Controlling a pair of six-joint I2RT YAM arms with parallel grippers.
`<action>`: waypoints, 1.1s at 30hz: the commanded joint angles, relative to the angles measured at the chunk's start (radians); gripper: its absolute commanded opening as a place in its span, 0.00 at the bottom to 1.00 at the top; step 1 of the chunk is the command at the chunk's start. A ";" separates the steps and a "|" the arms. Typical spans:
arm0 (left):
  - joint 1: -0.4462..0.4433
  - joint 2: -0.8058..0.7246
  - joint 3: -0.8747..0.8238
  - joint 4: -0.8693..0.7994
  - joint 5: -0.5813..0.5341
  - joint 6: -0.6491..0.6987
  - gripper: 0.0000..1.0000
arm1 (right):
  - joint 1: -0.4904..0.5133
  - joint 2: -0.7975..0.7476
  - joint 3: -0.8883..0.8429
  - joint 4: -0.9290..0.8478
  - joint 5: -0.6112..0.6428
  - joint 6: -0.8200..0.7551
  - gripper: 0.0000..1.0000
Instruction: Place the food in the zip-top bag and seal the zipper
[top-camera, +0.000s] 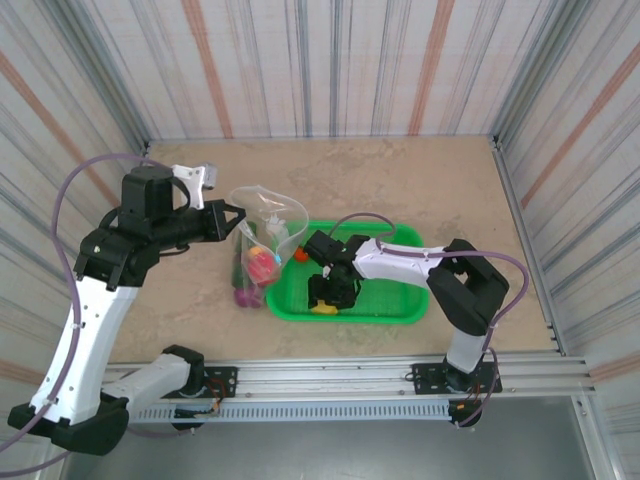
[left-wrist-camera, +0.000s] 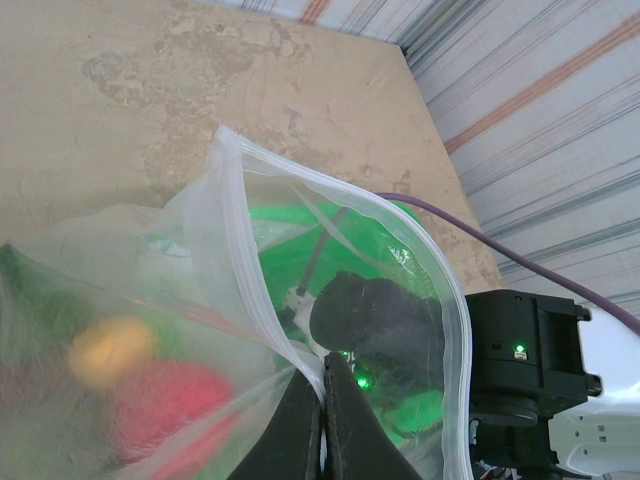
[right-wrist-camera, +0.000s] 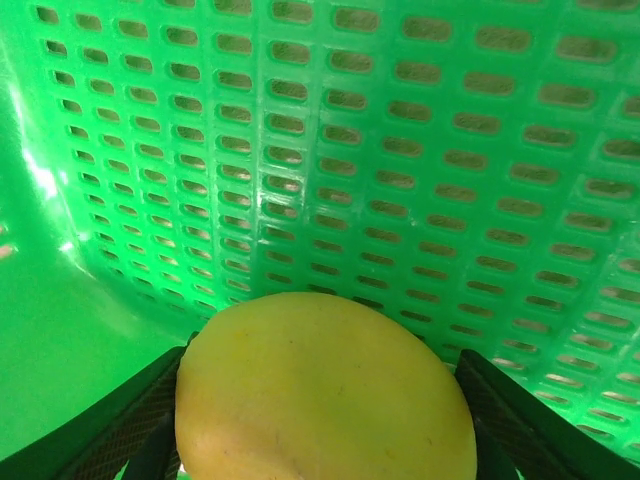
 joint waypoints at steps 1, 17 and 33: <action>0.008 0.004 -0.003 0.018 0.011 0.019 0.00 | 0.000 -0.011 -0.007 -0.022 0.026 0.006 0.60; 0.008 0.039 0.020 0.023 0.079 0.011 0.00 | -0.089 -0.314 0.150 -0.262 0.278 -0.116 0.58; 0.003 0.092 0.071 0.004 0.149 0.003 0.00 | -0.140 -0.542 0.349 -0.195 0.333 -0.268 0.52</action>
